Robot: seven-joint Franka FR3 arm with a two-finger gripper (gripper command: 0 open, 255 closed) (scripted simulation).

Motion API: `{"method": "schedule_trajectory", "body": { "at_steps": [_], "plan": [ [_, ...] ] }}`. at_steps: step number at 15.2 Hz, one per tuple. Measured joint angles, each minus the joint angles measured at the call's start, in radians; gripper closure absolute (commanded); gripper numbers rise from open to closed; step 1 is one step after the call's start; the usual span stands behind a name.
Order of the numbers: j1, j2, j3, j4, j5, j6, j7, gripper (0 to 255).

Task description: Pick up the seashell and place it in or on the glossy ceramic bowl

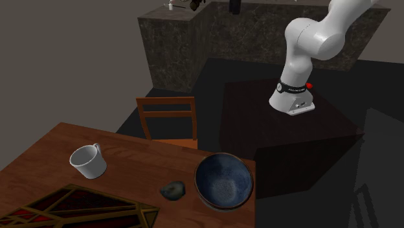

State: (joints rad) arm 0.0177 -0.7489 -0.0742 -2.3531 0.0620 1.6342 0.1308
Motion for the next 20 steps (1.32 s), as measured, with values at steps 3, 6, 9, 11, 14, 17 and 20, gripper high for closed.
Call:
{"method": "schedule_trajectory", "body": {
  "at_steps": [3,6,9,11,14,17,20],
  "plan": [
    [0.008,0.034,0.01,-0.001,0.01,0.026,0.009,0],
    [0.026,0.107,0.036,-0.004,0.033,0.084,0.031,0],
    [0.046,0.194,0.065,0.0,0.059,0.149,0.057,0],
    [0.057,0.252,0.079,0.01,0.072,0.185,0.068,0],
    [0.078,0.363,0.109,0.042,0.095,0.247,0.095,0],
    [0.1,0.464,0.14,0.074,0.114,0.299,0.126,0],
    [0.114,0.571,0.159,0.115,0.126,0.349,0.141,0]
  ]
}}
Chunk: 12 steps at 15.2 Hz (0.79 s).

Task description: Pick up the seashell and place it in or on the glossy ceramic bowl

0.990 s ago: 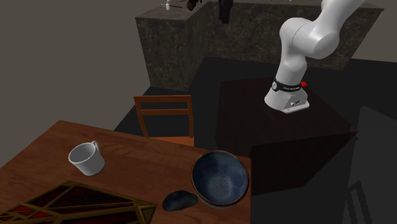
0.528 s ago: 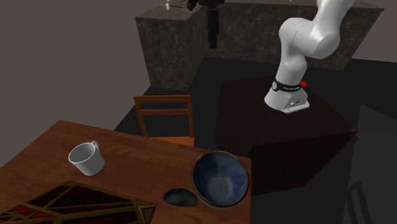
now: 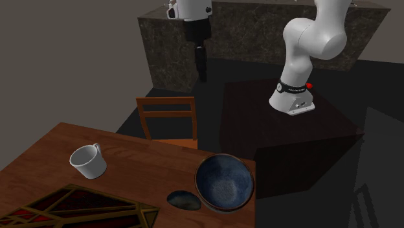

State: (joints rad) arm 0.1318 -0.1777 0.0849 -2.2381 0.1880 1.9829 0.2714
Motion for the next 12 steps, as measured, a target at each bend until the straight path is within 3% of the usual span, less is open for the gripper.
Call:
{"method": "schedule_trajectory", "body": {
  "at_steps": [12],
  "plan": [
    [0.072,0.444,0.067,0.288,0.008,0.092,0.092,0]
  ]
}}
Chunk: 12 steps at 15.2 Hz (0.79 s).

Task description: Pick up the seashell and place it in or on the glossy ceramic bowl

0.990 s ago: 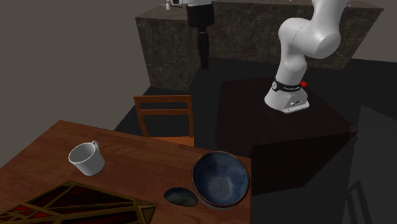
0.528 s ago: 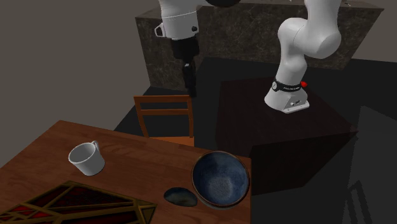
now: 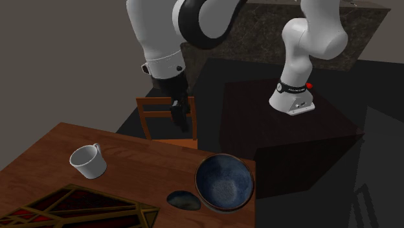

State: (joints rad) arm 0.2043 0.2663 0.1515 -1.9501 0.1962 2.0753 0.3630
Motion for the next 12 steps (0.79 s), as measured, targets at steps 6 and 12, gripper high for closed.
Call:
{"method": "schedule_trajectory", "body": {
  "at_steps": [6,12],
  "plan": [
    [0.043,0.241,0.014,0.21,-0.013,0.0,0.04,0],
    [0.095,0.495,0.022,0.488,-0.028,-0.055,0.082,0]
  ]
}}
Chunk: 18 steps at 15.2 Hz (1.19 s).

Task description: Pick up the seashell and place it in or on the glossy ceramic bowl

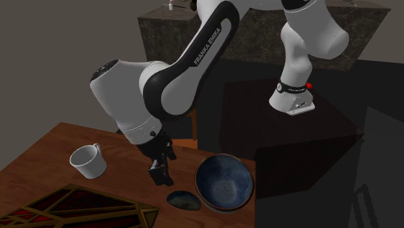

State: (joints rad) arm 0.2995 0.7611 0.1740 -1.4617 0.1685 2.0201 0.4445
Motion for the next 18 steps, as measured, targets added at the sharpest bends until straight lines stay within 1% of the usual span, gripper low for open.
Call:
{"method": "schedule_trajectory", "body": {
  "at_steps": [2,5,10,17,18],
  "plan": [
    [0.016,0.084,0.002,0.092,-0.003,-0.019,0.008,0],
    [0.031,0.146,0.003,0.155,-0.006,-0.023,0.017,0],
    [0.042,0.169,0.005,0.13,-0.004,0.026,0.018,0],
    [0.043,0.174,0.005,0.128,-0.004,0.034,0.018,0],
    [0.043,0.174,0.005,0.128,-0.004,0.034,0.018,255]
  ]
}}
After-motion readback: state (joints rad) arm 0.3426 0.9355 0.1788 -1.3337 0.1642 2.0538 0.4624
